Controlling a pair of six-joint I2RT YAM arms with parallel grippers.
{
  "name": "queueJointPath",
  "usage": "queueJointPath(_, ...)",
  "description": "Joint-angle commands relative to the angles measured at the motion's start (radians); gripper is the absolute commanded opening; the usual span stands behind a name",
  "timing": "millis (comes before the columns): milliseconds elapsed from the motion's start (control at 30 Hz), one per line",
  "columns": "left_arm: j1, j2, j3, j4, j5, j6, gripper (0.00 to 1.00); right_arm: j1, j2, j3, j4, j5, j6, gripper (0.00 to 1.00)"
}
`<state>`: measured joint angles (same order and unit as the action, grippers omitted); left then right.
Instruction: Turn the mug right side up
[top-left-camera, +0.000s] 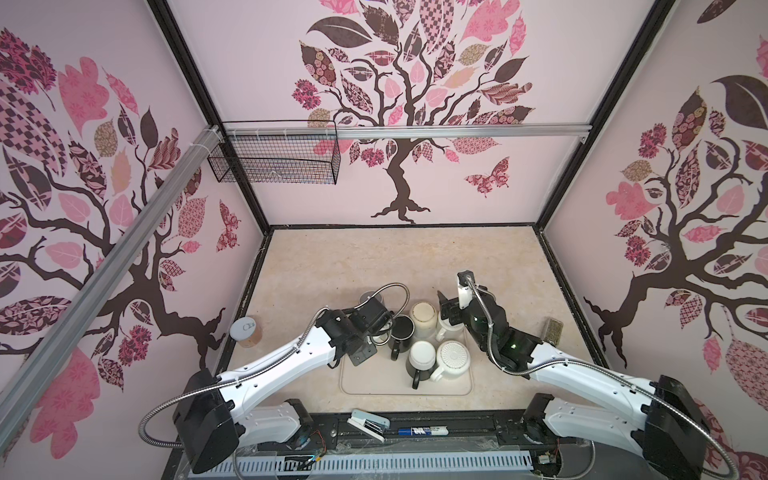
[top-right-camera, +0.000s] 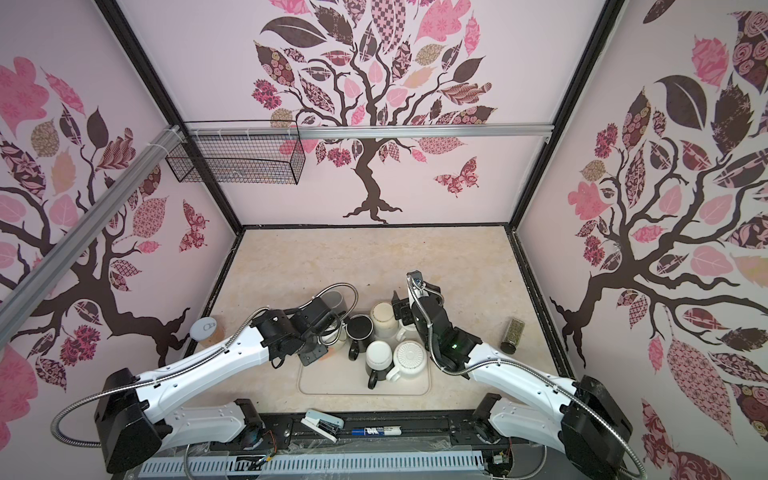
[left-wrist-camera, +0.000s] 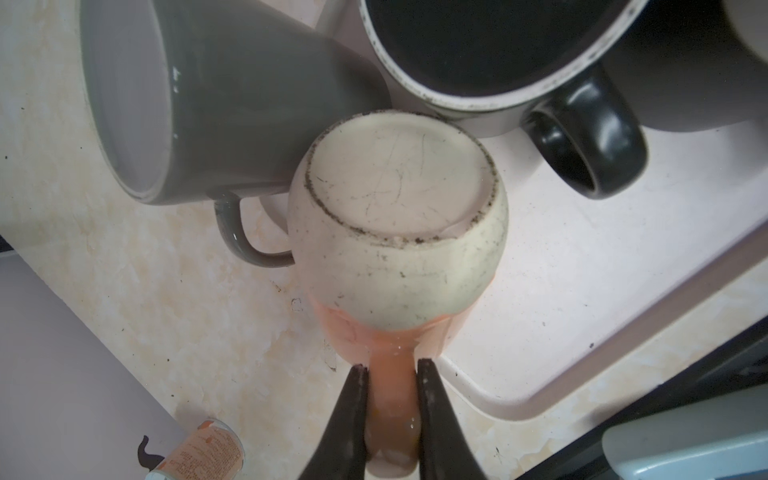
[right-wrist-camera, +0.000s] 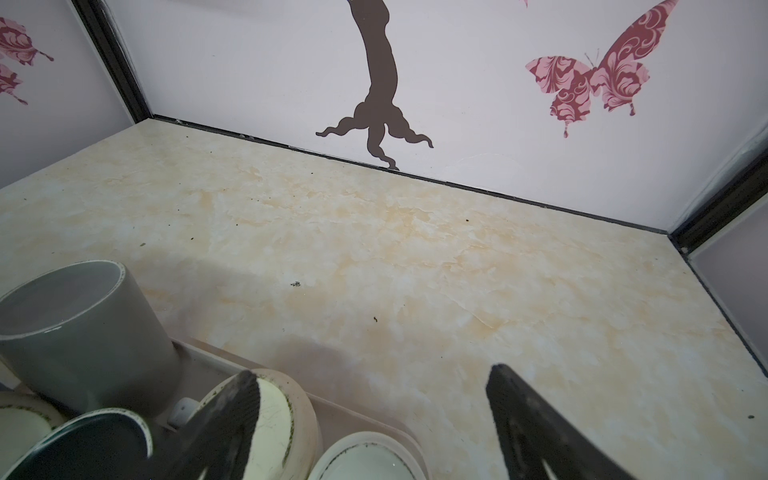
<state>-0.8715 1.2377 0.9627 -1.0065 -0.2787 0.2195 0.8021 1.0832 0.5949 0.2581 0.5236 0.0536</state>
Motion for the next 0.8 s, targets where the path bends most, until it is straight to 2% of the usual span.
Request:
queueJointPath(0, -0.025, -0.015, -0.009, 0.053, 0.100, 0.019, 0.00, 0.002, 0.009, 0.003, 0.017, 0.003, 0.010, 0.89)
queueJointPath(333, -0.039, 0.041, 0.004, 0.031, 0.108, 0.026, 0.00, 0.003, 0.014, 0.018, -0.016, -0.018, 0.038, 0.89)
queueJointPath(433, -0.040, 0.077, -0.001, 0.043, 0.053, 0.006, 0.00, 0.003, 0.010, 0.014, -0.016, -0.014, 0.036, 0.89)
queueJointPath(767, -0.040, 0.089, -0.005, 0.043, 0.019, -0.004, 0.00, 0.003, -0.017, -0.011, -0.002, 0.000, 0.028, 0.93)
